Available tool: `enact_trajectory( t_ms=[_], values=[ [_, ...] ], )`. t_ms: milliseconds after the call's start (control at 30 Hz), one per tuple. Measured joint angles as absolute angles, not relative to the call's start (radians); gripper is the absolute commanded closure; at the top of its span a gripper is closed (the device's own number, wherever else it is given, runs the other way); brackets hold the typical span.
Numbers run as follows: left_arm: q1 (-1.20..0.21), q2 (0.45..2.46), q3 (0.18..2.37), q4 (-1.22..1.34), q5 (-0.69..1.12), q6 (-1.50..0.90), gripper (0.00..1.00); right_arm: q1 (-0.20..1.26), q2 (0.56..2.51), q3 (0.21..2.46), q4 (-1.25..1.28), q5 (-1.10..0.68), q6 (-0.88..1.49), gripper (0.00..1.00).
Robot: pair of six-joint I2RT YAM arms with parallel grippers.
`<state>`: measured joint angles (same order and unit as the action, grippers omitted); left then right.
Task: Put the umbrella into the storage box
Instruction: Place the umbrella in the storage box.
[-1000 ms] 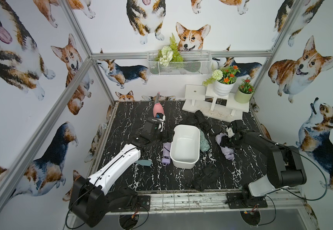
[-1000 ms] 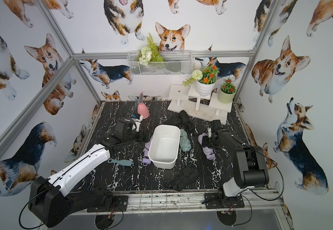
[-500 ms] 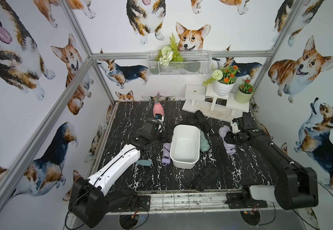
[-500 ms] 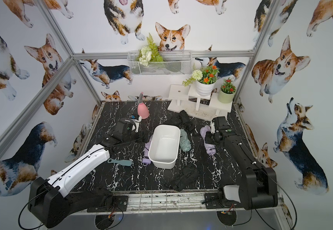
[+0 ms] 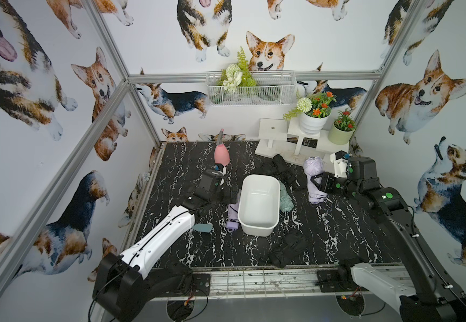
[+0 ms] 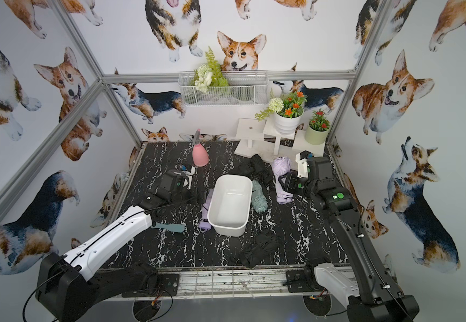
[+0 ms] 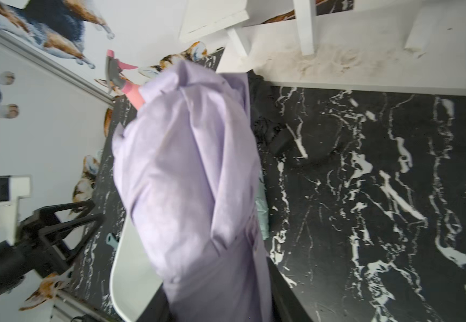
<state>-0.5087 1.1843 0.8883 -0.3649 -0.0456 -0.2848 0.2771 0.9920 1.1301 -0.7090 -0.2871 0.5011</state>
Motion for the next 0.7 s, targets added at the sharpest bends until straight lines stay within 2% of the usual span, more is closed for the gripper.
enact_trajectory(
  t_ms=[267,700],
  values=[
    [-0.497,1.163,0.865,-0.337,-0.028,-0.302,0.02,0.57,1.147,1.205,-0.527,-0.202,0.67,0.73],
    [-0.497,1.137,0.855,-0.302,0.035,-0.34,0.02,0.754,1.378,1.117,-0.257,-0.019,0.916,0.75]
  ],
)
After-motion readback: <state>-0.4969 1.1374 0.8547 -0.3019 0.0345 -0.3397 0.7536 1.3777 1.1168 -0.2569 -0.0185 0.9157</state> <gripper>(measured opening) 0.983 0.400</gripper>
